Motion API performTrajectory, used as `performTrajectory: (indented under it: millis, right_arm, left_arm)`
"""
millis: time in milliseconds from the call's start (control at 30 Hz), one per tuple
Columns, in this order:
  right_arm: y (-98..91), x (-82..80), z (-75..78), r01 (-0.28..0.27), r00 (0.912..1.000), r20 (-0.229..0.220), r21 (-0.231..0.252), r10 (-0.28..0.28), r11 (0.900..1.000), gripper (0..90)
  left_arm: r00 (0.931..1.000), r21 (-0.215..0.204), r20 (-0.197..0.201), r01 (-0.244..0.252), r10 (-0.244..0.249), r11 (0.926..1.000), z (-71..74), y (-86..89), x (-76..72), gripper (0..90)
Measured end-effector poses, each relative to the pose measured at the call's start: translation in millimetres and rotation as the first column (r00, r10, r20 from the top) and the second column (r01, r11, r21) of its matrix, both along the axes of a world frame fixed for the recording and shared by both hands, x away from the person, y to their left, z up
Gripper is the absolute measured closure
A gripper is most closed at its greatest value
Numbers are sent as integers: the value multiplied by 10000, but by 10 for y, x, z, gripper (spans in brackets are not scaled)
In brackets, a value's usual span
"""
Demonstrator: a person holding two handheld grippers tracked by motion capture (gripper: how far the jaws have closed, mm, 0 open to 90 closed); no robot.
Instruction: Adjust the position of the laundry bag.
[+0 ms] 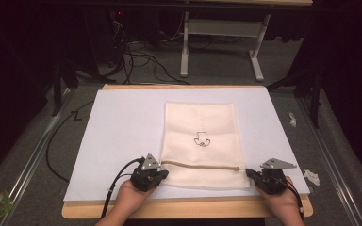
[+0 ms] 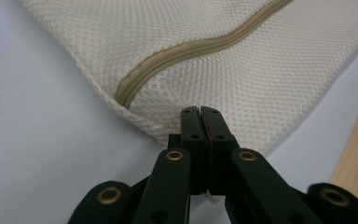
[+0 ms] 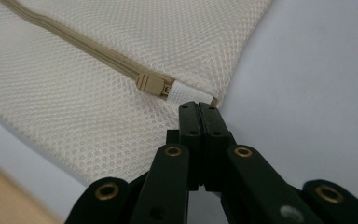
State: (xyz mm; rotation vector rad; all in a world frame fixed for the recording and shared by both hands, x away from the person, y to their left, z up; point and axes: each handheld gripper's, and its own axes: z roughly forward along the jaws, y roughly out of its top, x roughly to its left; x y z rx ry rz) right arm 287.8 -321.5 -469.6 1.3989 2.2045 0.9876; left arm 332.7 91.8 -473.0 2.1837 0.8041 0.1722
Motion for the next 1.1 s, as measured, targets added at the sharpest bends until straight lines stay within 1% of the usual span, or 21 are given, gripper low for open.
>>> performTrajectory:
  millis: [133, 200, 233, 267, 333, 367, 400, 433, 500, 533, 567, 600, 633, 667, 700, 800, 867, 900, 967, 1033, 1100]
  right_arm:
    - [-36, -86, 16, -6, 10000, 68, 151, 5, 9999, 888]
    - [-47, -94, 38, 194, 9993, 305, 364, -205, 9992, 831]
    - [-47, -94, 38, 194, 9993, 305, 364, -205, 9992, 831]
    - [-71, -93, 75, 380, 9978, 531, 479, -406, 9981, 795]
    - [-94, -83, 83, 573, 9966, 555, 607, -607, 9965, 776]
    - [-111, -68, 73, 555, 9964, 610, 589, -590, 9967, 766]
    - [-111, -68, 73, 555, 9964, 610, 589, -590, 9967, 766]
    - [-112, -53, 46, 718, 9962, 438, 656, -747, 9953, 745]
    - [-116, -42, 32, 683, 9966, 415, 641, -710, 9956, 739]
    - [-116, -30, 16, 658, 9971, 346, 656, -681, 9957, 733]
    - [-100, -3, -15, 531, 9981, 261, 707, -551, 9961, 715]
    - [-100, -3, -15, 531, 9981, 261, 707, -551, 9961, 715]
    - [-77, 14, -30, 555, 9982, 199, 686, -570, 9961, 694]
    - [-66, 21, -35, 555, 9983, 170, 626, -566, 9965, 683]
    - [-58, 25, -42, 551, 9983, 137, 605, -561, 9966, 675]
    - [-43, 33, -56, 525, 9985, 144, 470, -532, 9975, 665]
    - [-41, 42, -63, 517, 9986, 124, 463, -523, 9976, 653]
    - [-41, 42, -63, 517, 9986, 124, 463, -523, 9976, 653]
    - [-46, 52, -69, 590, 9982, 86, 601, -596, 9965, 634]
    - [-42, 55, -69, 551, 9983, 150, 622, -561, 9965, 635]
    - [-37, 54, -63, 551, 9983, 156, 560, -561, 9969, 631]
  left_arm:
    - [9999, -117, -160, 17, -19, 9999, 20, 4, -50, 884]
    - [10000, -66, -30, 46, -46, 10000, 35, -8, -91, 857]
    - [10000, -100, 10, 59, -59, 9999, 41, -9, -113, 857]
    - [10000, -204, 50, 73, -72, 9998, 51, 0, -142, 833]
    - [9999, -261, 111, 60, -57, 9996, 60, 9, -152, 802]
    - [9993, -526, 353, -76, 95, 9986, 81, 34, -150, 768]
    - [9993, -526, 353, -76, 95, 9986, 81, 34, -150, 720]
    - [9971, -693, 571, -466, 506, 9965, 89, 61, -117, 665]
    - [9962, -866, 567, -613, 663, 9944, 85, 69, -94, 596]
    - [9947, -934, 635, -745, 806, 9928, 74, 70, -73, 596]
    - [9925, -751, 671, -968, 1018, 9925, 45, 39, -53, 513]
    - [9925, -751, 671, -968, 1018, 9925, 45, 39, -53, 500]
    - [9915, -526, 618, -1117, 1149, 9923, 20, 13, -42, 487]
    - [9907, -402, 504, -1247, 1267, 9914, -2, -9, -33, 486]
    - [9916, -254, 90, -1285, 1288, 9914, -40, -43, -12, 497]
    - [9908, -73, 147, -1346, 1347, 9909, -51, -56, -19, 641]
    - [9925, -175, -120, -1215, 1213, 9924, -53, -30, -42, 756]
    - [9925, -175, -120, -1215, 1213, 9924, -53, -30, -42, 800]
    - [9943, -130, -203, -1053, 1051, 9944, -39, -31, -71, 835]
    - [9961, 9, -64, -881, 881, 9961, -28, -34, -103, 829]
    - [9962, -12, -17, -871, 871, 9962, -24, -27, -102, 763]
